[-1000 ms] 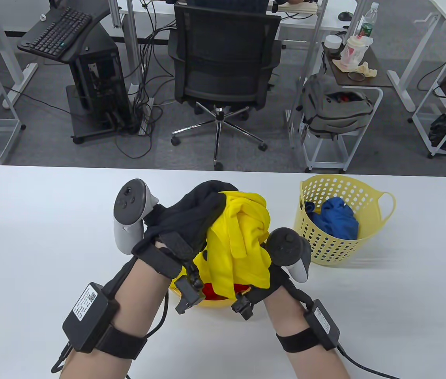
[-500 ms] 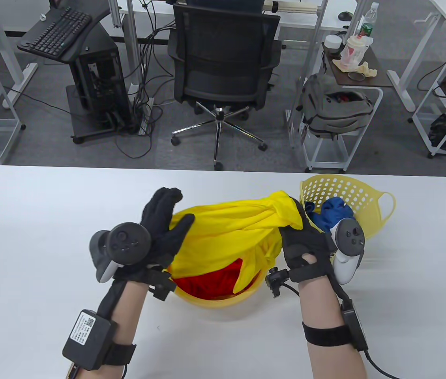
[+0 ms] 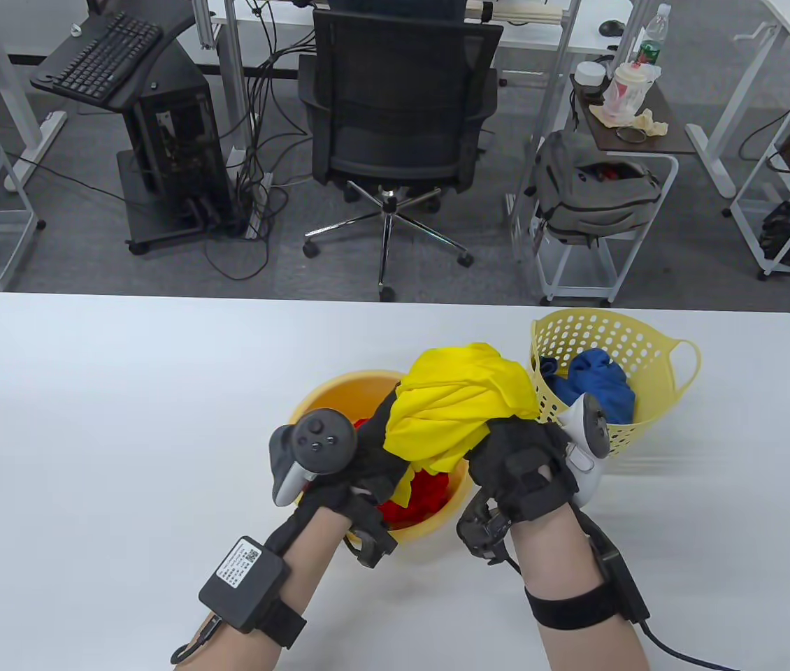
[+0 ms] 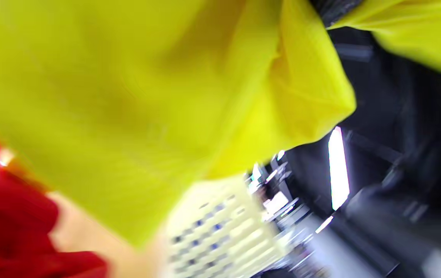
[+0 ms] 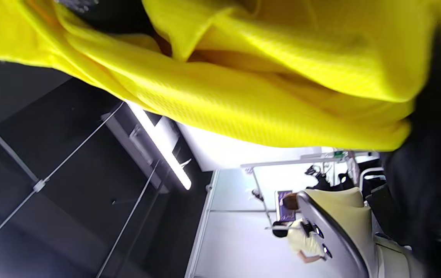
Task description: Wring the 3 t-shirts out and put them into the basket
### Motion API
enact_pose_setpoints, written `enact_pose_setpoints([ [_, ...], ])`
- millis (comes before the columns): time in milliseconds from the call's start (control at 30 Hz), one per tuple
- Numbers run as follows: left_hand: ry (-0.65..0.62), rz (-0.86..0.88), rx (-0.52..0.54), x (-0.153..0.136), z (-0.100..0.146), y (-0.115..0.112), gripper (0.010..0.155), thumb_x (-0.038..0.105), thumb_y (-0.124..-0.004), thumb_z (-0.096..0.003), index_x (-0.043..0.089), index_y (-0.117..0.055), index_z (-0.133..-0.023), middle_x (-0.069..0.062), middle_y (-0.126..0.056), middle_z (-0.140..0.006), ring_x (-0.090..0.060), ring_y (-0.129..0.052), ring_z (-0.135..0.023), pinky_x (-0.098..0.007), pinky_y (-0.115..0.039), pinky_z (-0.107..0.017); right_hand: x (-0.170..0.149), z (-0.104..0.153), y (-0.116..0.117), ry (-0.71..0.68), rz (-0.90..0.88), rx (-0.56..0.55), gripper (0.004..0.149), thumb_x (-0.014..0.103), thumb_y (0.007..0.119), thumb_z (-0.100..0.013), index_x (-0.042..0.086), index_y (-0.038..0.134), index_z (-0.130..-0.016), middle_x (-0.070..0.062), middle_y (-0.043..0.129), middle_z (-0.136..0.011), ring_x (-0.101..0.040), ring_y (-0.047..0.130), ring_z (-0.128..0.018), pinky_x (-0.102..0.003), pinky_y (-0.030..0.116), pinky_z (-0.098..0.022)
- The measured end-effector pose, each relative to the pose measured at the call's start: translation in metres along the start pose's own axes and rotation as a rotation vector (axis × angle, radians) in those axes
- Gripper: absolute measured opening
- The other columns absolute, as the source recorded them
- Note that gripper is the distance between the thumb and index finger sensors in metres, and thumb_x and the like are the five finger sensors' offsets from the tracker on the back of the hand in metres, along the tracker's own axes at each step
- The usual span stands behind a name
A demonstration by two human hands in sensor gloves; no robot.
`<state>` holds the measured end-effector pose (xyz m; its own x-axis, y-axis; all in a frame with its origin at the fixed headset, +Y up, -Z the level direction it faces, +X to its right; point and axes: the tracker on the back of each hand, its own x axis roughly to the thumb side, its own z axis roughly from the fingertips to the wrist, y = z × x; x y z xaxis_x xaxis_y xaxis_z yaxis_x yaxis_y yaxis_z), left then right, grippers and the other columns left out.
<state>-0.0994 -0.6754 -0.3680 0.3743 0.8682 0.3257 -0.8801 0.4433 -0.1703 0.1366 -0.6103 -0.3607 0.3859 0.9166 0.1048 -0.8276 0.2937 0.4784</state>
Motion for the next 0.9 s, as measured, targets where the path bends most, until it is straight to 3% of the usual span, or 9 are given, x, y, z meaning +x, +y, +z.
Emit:
enact_pose_setpoints([
  [200,-0.187,0.532,0.039,0.001,0.013,0.028,0.064,0.052,-0.064,-0.0685,0.033,-0.03,-0.119,-0.017,-0.064,-0.118,-0.032,-0.088,-0.094,-0.037,-0.088,-0.066,-0.021,-0.003,0.0,0.04,0.258,-0.139,0.056,0.05,0.064,-0.067,0.007,0.067,-0.102,-0.034,0.036,-0.116,-0.072,0.03,-0.096,-0.083,0.03,-0.054],
  [267,-0.263,0.526,0.053,0.01,0.016,0.033,0.066,0.054,-0.062,-0.0682,0.034,-0.026,-0.119,-0.013,-0.063,-0.119,-0.029,-0.088,-0.095,-0.034,-0.088,-0.067,-0.036,-0.006,0.005,0.136,0.236,-0.13,0.067,0.05,0.065,-0.067,0.002,0.049,-0.112,-0.042,0.02,-0.113,-0.079,0.021,-0.088,-0.089,0.032,-0.046],
  [300,-0.298,0.534,0.034,0.013,0.016,0.033,0.066,0.055,-0.061,-0.0682,0.035,-0.024,-0.119,-0.011,-0.062,-0.12,-0.028,-0.087,-0.096,-0.033,-0.087,-0.069,-0.045,-0.009,0.008,0.177,0.23,-0.087,0.092,0.057,0.065,-0.066,-0.006,0.02,-0.114,-0.05,0.008,-0.107,-0.084,0.02,-0.083,-0.091,0.038,-0.044],
  [367,-0.314,0.581,-0.021,0.017,0.019,0.03,0.067,0.057,-0.06,-0.0677,0.036,-0.022,-0.119,-0.008,-0.06,-0.122,-0.03,-0.082,-0.1,-0.035,-0.084,-0.072,-0.062,-0.013,0.01,0.24,0.112,0.077,0.109,0.07,0.061,-0.065,-0.007,-0.001,-0.11,-0.052,0.0,-0.104,-0.086,0.027,-0.083,-0.09,0.051,-0.047],
  [433,-0.312,0.57,-0.058,0.014,0.018,0.03,0.067,0.059,-0.058,-0.0681,0.038,-0.02,-0.119,-0.002,-0.058,-0.124,-0.028,-0.078,-0.103,-0.037,-0.079,-0.074,-0.068,-0.016,0.012,0.271,-0.009,0.159,0.109,0.07,0.065,-0.064,-0.003,-0.002,-0.111,-0.051,0.017,-0.109,-0.075,0.066,-0.084,-0.074,0.074,-0.051],
  [467,-0.308,0.508,-0.083,0.013,0.019,0.031,0.067,0.062,-0.055,-0.0684,0.04,-0.017,-0.12,0.003,-0.055,-0.127,-0.028,-0.067,-0.11,-0.04,-0.068,-0.08,-0.07,-0.017,0.013,0.282,-0.041,0.228,0.105,0.068,0.065,-0.066,-0.001,0.0,-0.112,-0.045,0.041,-0.108,-0.057,0.088,-0.068,-0.056,0.086,-0.046],
  [567,-0.285,0.253,-0.031,0.016,0.021,0.037,0.067,0.068,-0.049,-0.0675,0.046,-0.015,-0.121,0.009,-0.031,-0.136,-0.039,-0.008,-0.115,-0.06,-0.015,-0.079,-0.065,-0.02,0.01,0.179,-0.024,0.214,0.075,0.054,0.066,-0.07,0.019,0.019,-0.117,-0.026,0.067,-0.098,-0.039,0.095,-0.059,-0.041,0.09,-0.041],
  [733,-0.228,0.147,-0.094,0.012,0.021,0.042,0.074,0.073,-0.053,-0.0654,0.043,-0.018,-0.124,-0.007,-0.019,-0.136,-0.048,-0.012,-0.113,-0.064,-0.022,-0.08,-0.048,-0.019,0.003,0.068,-0.052,0.231,0.053,0.044,0.066,-0.072,0.024,0.041,-0.114,-0.021,0.071,-0.095,-0.038,0.095,-0.061,-0.04,0.09,-0.043],
  [900,-0.167,-0.041,-0.265,0.006,0.016,0.051,0.088,0.072,-0.068,-0.0637,0.029,-0.022,-0.125,-0.022,-0.048,-0.129,-0.046,-0.075,-0.104,-0.058,-0.073,-0.072,-0.009,-0.007,-0.014,-0.112,0.221,0.015,0.052,0.045,0.066,-0.071,0.025,0.042,-0.114,-0.019,0.072,-0.095,-0.036,0.095,-0.062,-0.039,0.089,-0.044],
])
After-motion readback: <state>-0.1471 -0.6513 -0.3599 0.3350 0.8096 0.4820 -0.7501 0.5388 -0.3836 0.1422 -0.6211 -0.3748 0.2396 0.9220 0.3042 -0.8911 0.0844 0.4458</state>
